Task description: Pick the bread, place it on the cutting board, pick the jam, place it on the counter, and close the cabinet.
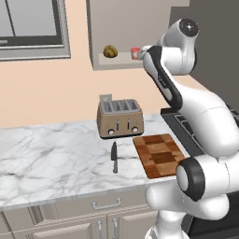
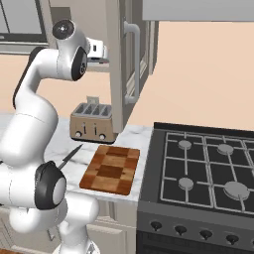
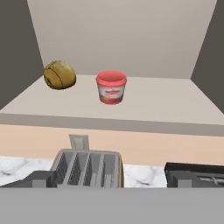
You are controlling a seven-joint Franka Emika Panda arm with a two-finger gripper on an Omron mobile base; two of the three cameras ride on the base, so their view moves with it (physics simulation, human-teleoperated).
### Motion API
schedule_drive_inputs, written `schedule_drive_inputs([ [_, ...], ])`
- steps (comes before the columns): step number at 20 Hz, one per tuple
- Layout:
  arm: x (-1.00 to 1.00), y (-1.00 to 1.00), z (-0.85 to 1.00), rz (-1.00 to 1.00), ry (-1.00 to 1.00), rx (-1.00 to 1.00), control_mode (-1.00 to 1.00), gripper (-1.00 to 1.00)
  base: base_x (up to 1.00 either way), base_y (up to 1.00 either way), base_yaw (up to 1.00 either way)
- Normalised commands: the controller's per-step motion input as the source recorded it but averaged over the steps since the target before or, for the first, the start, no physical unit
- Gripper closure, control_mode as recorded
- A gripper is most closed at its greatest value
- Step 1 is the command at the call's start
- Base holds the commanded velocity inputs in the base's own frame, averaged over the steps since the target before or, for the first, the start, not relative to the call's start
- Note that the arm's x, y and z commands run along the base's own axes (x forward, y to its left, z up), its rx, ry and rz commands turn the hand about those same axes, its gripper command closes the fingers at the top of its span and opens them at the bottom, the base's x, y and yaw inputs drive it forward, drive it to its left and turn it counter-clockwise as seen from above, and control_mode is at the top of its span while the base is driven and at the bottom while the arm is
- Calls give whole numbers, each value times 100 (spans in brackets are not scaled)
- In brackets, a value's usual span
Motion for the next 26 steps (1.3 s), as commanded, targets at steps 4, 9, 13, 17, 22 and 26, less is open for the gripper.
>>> schedule_drive_inputs([
  [4,24,0,0,0,0,0,-100,-100,0,0,0],
  [9,25,0,0,0,0,0,-100,-100,0,0,0],
  [13,24,1,0,0,0,0,-100,-100,0,0,0],
  [17,26,0,0,0,-1,0,-100,-100,0,0,0],
  [22,21,0,0,0,0,0,-100,-100,0,0,0],
  [26,15,0,0,0,0,0,-100,-100,0,0,0],
])
